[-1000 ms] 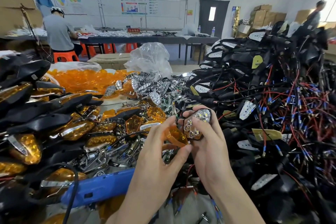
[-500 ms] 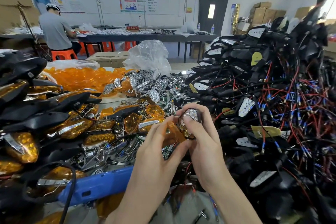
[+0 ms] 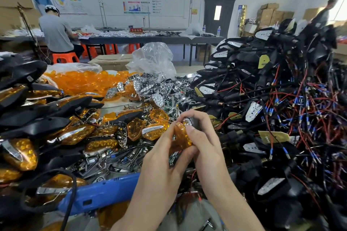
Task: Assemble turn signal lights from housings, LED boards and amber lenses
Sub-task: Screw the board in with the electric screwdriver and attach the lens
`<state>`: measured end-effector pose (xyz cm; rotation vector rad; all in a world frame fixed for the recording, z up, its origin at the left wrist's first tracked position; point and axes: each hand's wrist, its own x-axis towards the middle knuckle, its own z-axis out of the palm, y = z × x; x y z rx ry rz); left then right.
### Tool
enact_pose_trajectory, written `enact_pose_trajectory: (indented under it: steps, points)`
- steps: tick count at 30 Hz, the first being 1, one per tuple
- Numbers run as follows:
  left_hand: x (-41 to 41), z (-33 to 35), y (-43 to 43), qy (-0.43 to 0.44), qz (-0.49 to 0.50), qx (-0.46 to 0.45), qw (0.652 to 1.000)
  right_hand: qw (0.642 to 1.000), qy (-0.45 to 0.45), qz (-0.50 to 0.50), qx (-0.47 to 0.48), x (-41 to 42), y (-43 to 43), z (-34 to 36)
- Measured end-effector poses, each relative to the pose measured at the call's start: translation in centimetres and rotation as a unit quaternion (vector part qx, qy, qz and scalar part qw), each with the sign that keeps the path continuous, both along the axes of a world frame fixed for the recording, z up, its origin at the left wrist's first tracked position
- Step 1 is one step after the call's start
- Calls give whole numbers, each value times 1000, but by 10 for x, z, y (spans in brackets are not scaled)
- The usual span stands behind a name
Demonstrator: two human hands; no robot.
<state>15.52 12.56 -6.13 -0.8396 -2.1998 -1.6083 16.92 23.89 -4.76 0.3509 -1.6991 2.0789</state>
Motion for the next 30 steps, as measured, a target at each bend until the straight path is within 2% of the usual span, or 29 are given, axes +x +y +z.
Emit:
enact_pose_trajectory:
  steps: [11, 19, 27, 30]
  points:
    - [3, 6, 0, 0, -4, -5, 1000, 999, 17, 27, -30, 5, -5, 4]
    - [-1, -1, -3, -4, 12, -43, 999, 999, 44, -13, 30, 7, -8, 7]
    - [-6, -2, -2, 37, 22, -21, 999, 996, 31, -61, 61, 3, -11, 5]
    - [-5, 5, -3, -10, -43, 30, 999, 994, 53, -68, 68, 4, -9, 7]
